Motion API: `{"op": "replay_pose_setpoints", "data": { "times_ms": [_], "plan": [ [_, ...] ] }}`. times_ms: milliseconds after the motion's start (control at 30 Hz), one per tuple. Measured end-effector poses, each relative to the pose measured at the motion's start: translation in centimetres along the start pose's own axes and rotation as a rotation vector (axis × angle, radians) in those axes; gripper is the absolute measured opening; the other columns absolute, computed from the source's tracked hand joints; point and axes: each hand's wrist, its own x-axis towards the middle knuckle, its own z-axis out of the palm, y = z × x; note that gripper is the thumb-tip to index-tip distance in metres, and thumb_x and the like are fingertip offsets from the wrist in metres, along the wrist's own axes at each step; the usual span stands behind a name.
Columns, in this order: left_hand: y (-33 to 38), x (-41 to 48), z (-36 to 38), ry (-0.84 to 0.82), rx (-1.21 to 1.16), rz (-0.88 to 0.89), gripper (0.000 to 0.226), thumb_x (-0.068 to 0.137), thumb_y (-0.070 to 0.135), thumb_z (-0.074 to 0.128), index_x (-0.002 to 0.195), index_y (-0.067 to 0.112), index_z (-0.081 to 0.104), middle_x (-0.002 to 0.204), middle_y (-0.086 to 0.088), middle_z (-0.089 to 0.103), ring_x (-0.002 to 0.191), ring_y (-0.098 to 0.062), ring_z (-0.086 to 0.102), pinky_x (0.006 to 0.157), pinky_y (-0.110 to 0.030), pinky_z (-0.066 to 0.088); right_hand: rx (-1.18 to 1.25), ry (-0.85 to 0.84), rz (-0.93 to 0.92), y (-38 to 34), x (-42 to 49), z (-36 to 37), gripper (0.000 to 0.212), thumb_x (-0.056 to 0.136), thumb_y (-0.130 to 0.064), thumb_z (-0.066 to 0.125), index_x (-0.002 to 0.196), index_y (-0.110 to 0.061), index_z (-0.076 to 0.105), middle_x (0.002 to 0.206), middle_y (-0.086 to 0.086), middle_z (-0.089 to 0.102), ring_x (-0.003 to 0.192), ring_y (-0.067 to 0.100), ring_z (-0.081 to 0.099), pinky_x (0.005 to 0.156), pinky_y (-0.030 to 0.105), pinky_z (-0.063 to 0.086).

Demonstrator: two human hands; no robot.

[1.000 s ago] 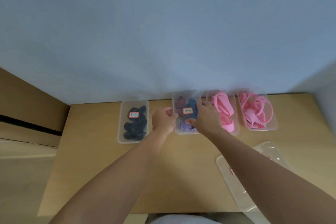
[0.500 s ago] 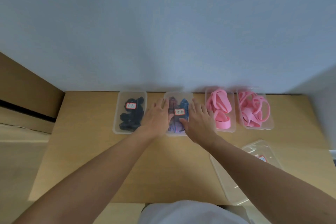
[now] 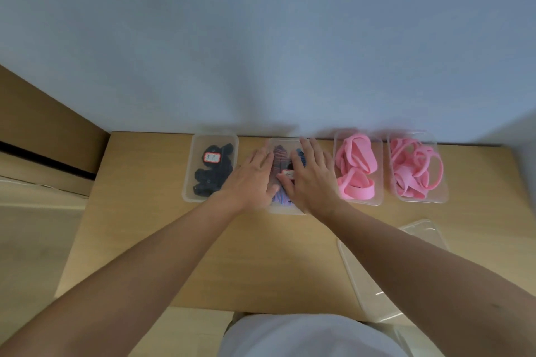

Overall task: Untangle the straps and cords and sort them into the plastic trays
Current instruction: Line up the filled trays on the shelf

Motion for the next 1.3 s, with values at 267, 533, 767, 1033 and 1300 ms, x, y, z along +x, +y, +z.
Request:
{"op": "replay_pose_setpoints", "data": {
  "times_ms": [267, 533, 767, 1033, 1300],
  "plan": [
    [0.3, 0.8, -1.5, -0.147, 0.120, -0.050, 0.154, 0.054, 0.080, 0.079, 0.162, 0.011, -0.007, 0.170, -0.001, -0.018, 0.158, -0.025, -0.003, 0.124, -0.048, 0.023, 0.047, -0.151, -0.036, -0.4, 1.4, 0.2, 0.070, 0.100, -0.050, 0.019, 0.156, -0.009, 0.025, 0.166, 0.018, 0.014, 0.153, 0.040, 0.011, 0.119, 0.058, 0.024],
    [0.6, 0.9, -2.1, -0.100, 0.049, -0.050, 0.153, 0.055, 0.080, 0.079, 0.162, 0.010, -0.005, 0.170, -0.007, -0.013, 0.158, -0.026, 0.001, 0.125, -0.047, 0.022, 0.050, -0.114, -0.072, -0.5, 2.5, -0.2, 0.065, 0.098, -0.037, 0.027, 0.147, 0.005, 0.035, 0.160, 0.031, 0.022, 0.150, 0.048, 0.015, 0.122, 0.057, 0.022],
    [1.0, 1.0, -2.8, -0.063, 0.122, -0.021, 0.147, 0.049, 0.077, 0.081, 0.160, 0.011, 0.013, 0.165, -0.005, 0.011, 0.150, -0.027, 0.017, 0.117, -0.047, 0.034, 0.025, -0.083, -0.096, -0.5, 2.6, 0.1, 0.068, 0.100, -0.051, 0.036, 0.146, -0.002, 0.043, 0.154, 0.029, 0.036, 0.147, 0.047, 0.026, 0.119, 0.057, 0.026],
    [1.3, 1.1, -2.8, -0.107, 0.214, -0.017, 0.156, 0.047, 0.081, 0.081, 0.160, 0.003, 0.006, 0.169, -0.013, 0.001, 0.157, -0.029, -0.005, 0.125, -0.048, 0.021, 0.031, -0.049, -0.103, -0.5, 2.9, 0.4, 0.070, 0.094, -0.055, 0.043, 0.142, -0.003, 0.048, 0.143, 0.025, 0.045, 0.143, 0.046, 0.032, 0.119, 0.056, 0.025],
    [0.9, 0.4, -1.8, -0.092, 0.290, -0.025, 0.157, 0.041, 0.086, 0.077, 0.158, 0.002, 0.014, 0.165, -0.014, 0.011, 0.153, -0.033, 0.011, 0.121, -0.051, 0.024, 0.031, -0.015, -0.131, -0.1, 2.6, 0.9, 0.076, 0.093, -0.062, 0.041, 0.141, -0.003, 0.050, 0.149, 0.022, 0.043, 0.144, 0.040, 0.033, 0.120, 0.056, 0.024]
  ]
}}
